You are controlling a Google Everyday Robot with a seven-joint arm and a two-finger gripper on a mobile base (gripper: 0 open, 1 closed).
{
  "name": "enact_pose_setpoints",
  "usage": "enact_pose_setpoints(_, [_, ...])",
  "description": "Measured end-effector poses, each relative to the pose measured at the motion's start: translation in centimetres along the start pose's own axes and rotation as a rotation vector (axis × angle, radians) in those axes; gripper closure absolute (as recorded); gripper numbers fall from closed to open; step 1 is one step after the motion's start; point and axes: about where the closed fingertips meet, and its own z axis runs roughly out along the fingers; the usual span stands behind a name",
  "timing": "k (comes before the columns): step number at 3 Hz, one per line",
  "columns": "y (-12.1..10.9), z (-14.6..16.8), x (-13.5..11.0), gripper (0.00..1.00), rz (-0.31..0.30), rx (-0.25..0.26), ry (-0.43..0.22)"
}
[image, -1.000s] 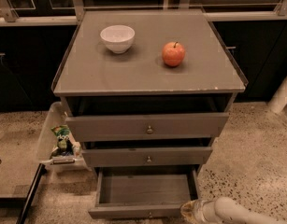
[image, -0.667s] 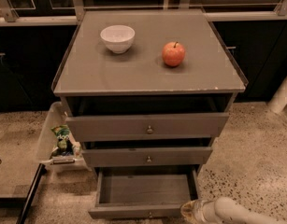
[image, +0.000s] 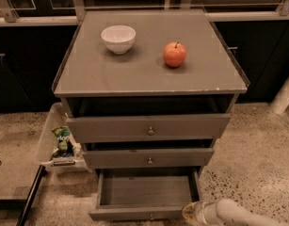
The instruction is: Close bottom drawer
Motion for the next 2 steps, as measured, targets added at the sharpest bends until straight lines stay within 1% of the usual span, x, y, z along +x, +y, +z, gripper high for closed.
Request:
enact_pose_setpoints(1, [0.20,0.27,0.20,0.22,0.020,-0.011,-0.003])
enact_pose_setpoints(2, [0.20,0.27,0.20,0.01,0.020,-0.011,-0.003])
